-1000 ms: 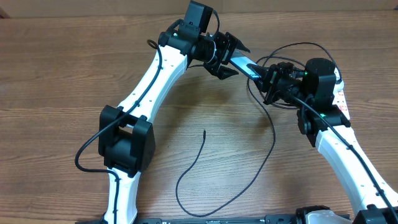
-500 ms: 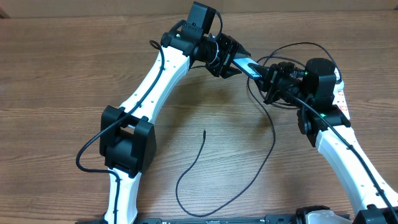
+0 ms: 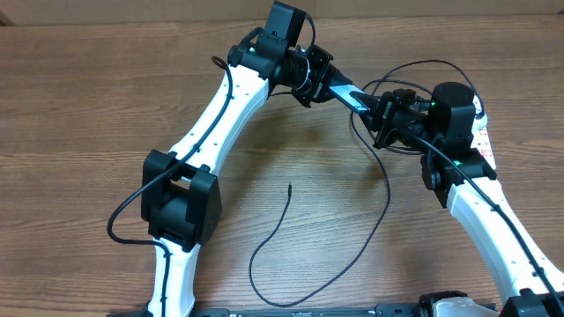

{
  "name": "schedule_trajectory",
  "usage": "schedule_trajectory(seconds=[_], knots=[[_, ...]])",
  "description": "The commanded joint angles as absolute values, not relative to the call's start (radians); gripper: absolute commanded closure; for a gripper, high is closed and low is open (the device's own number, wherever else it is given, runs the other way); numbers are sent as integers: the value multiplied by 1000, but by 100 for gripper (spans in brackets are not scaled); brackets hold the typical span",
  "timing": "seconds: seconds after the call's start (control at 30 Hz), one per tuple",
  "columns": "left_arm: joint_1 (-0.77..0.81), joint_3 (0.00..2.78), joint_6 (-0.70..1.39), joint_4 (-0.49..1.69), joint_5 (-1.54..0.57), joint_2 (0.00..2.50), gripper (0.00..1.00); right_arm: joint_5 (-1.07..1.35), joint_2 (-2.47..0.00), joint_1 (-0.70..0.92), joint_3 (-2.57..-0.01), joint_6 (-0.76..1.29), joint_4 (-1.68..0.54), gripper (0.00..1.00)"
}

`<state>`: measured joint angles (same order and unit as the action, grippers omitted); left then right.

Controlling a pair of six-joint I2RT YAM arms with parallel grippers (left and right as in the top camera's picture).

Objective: Plug charger to phone and switch on socket

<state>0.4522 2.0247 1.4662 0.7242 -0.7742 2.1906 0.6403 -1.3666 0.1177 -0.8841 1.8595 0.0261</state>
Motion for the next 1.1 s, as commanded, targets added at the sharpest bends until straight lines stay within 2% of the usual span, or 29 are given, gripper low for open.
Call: schedule_trajectory(seconds=[0.0, 0.23, 0.5, 0.73, 0.83, 0.97, 1.07], knots=[[473, 2043, 1462, 728, -775, 2190, 83, 683, -1359, 124, -904, 1855, 56, 96], [477, 2043, 1462, 728, -775, 2190, 96, 683, -1359, 124, -904, 1854, 56, 96], [479, 2043, 1459, 729, -777, 2190, 96, 683, -1359, 124, -904, 1851, 56, 96], [479, 2043, 1458, 733, -778, 2190, 96, 683, -1359, 123, -904, 1851, 56, 90], [478, 2043, 1451, 733, -778, 2190, 96, 683, -1359, 123, -904, 1839, 56, 82], [477, 2043, 1451, 732, -777, 2190, 96, 682, -1359, 123, -904, 1802, 60, 59], [476, 2043, 1451, 732, -778, 2190, 96, 683, -1359, 123, -904, 1802, 60, 46]])
